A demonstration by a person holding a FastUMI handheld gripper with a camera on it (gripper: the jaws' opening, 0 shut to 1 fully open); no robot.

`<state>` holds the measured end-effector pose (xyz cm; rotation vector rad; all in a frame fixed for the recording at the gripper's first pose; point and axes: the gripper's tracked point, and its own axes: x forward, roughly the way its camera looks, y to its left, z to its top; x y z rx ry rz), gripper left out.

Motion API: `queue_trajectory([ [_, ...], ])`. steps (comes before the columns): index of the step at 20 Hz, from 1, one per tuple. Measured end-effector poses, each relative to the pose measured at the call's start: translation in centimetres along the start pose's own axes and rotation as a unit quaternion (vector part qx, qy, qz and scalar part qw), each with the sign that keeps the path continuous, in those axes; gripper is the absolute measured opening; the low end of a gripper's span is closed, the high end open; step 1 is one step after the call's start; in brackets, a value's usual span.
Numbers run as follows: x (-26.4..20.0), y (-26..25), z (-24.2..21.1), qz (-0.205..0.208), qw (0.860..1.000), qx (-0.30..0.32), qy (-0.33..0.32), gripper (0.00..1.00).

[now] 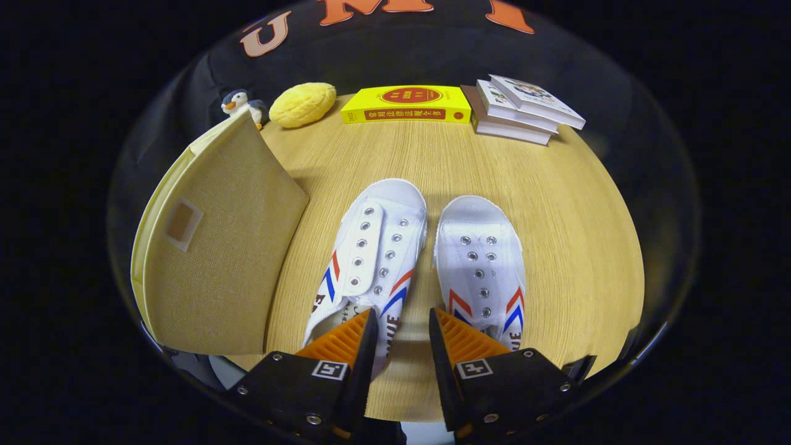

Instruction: Open the storage box then place both shoes into the box .Put the left shoe in first, then the right shoe, with the right side of both shoes facing outward in a uniform manner.

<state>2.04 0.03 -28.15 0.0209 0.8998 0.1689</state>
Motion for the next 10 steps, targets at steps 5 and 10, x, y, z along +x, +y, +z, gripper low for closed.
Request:
queue_trajectory([
  [5,1.4,0.8,-0.5,0.022,0.999,0.012,0.025,0.31],
  [10,1.6,1.4,-0.4,0.052,0.998,0.016,0.025,0.22],
])
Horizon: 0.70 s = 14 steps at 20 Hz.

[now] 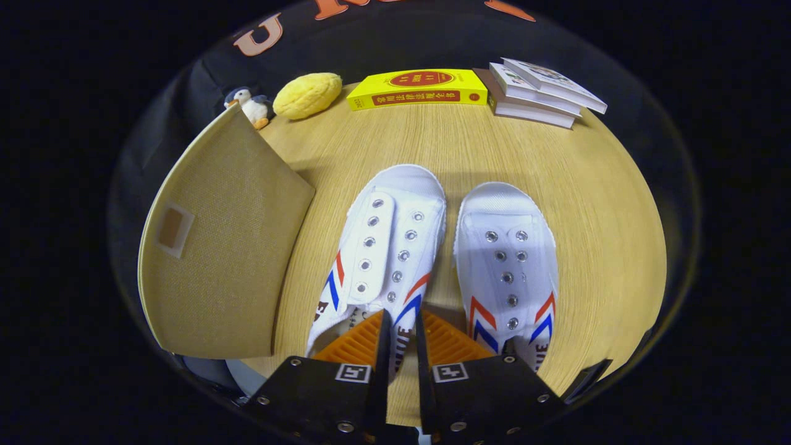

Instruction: Open the storage box then place both shoes into the box .Put the left shoe in first, then the right shoe, with the right side of both shoes facing outward in a uniform manner.

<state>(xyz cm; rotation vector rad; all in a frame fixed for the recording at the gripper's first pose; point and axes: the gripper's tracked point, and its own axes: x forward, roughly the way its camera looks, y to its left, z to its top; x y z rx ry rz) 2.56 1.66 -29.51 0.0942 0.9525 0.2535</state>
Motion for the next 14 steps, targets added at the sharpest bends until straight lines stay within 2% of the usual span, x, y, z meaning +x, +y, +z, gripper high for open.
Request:
queue_trajectory([
  [2,0.1,-0.1,-0.1,0.009,1.0,0.019,-0.002,0.07],
  [4,0.0,-0.1,0.0,0.025,0.999,0.041,-0.007,0.02],
  [7,-0.1,0.3,0.1,0.065,0.993,0.095,-0.02,0.0],
  [12,-1.4,2.3,1.5,0.127,0.982,0.126,-0.059,0.0],
  [13,-1.3,2.4,1.7,0.122,0.983,0.127,-0.057,0.0],
  [14,-1.0,2.0,1.5,0.1,0.987,0.109,-0.054,0.0],
])
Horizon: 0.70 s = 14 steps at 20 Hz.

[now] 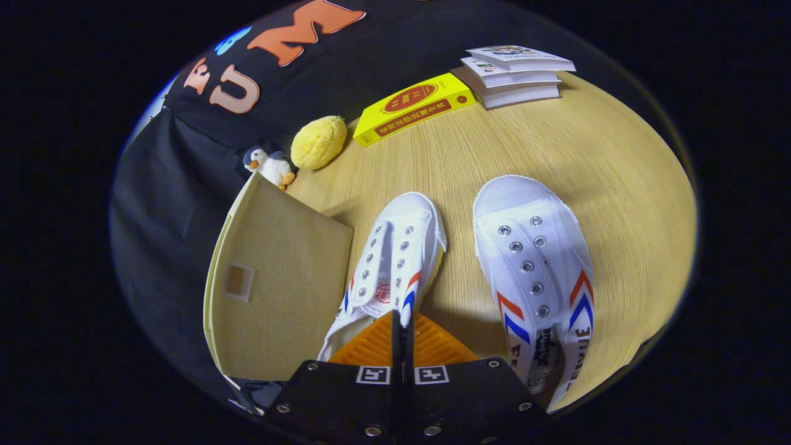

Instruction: Open the storage box then place both shoes into the box .Put the left shoe in first, then the right shoe, with the right side of both shoes facing outward in a uniform manner.

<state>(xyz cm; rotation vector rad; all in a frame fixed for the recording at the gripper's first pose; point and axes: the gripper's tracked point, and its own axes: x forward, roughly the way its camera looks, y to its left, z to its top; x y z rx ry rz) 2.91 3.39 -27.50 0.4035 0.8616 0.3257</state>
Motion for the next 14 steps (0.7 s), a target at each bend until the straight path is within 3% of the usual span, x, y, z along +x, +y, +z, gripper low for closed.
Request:
queue_trajectory([
  [3,0.7,-2.1,-0.2,-0.072,0.995,-0.066,0.003,0.0],
  [5,1.0,-1.5,0.2,-0.066,0.996,-0.057,0.008,0.05],
  [6,1.1,-1.6,0.8,-0.07,0.996,-0.055,0.004,0.15],
  [10,1.6,-2.0,1.1,-0.087,0.991,-0.095,0.04,0.34],
  [14,1.0,-2.1,3.2,-0.102,0.983,-0.15,0.022,0.37],
])
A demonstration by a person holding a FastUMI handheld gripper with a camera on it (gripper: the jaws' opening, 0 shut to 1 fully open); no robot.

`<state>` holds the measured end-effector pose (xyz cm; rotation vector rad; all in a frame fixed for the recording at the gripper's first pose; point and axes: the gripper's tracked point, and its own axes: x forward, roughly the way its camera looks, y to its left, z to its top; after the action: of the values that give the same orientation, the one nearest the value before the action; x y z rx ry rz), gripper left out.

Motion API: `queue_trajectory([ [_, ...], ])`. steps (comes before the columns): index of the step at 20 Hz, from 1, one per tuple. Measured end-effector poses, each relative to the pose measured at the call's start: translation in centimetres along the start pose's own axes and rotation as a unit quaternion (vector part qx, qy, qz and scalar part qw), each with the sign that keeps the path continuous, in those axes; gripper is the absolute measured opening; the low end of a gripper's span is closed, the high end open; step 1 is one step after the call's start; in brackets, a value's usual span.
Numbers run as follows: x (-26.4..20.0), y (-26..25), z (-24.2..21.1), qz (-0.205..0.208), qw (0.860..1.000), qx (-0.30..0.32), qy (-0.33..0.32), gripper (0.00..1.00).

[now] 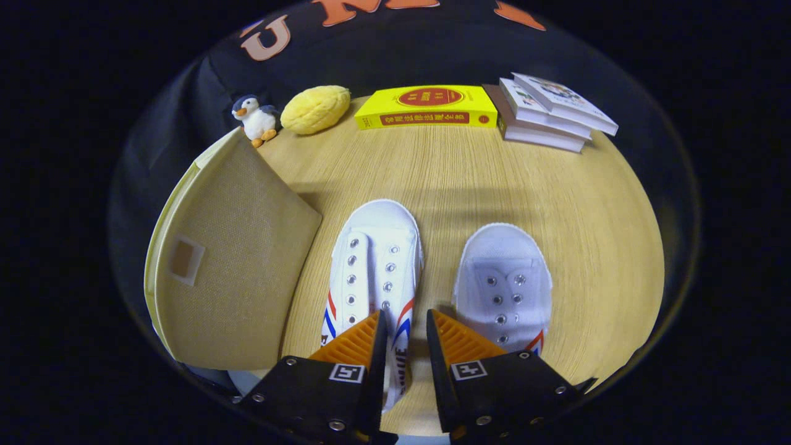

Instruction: Open the storage box then place both shoes into the box .Put the left shoe in first, then the right shoe, with the right side of both shoes facing outward in a uniform manner.

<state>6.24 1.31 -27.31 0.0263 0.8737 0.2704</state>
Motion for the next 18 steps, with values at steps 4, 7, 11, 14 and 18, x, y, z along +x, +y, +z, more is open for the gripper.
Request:
queue_trajectory([
  [4,1.9,1.4,-0.6,0.025,0.998,0.003,0.049,0.37],
  [7,2.1,1.3,-0.8,0.044,0.997,0.008,0.067,0.37],
  [11,1.9,0.8,-0.3,0.087,0.984,0.154,0.031,0.05],
  [14,1.3,1.1,0.7,0.101,0.975,0.195,-0.016,0.01],
  [18,-2.7,2.3,3.4,0.123,0.96,0.245,-0.054,0.0],
])
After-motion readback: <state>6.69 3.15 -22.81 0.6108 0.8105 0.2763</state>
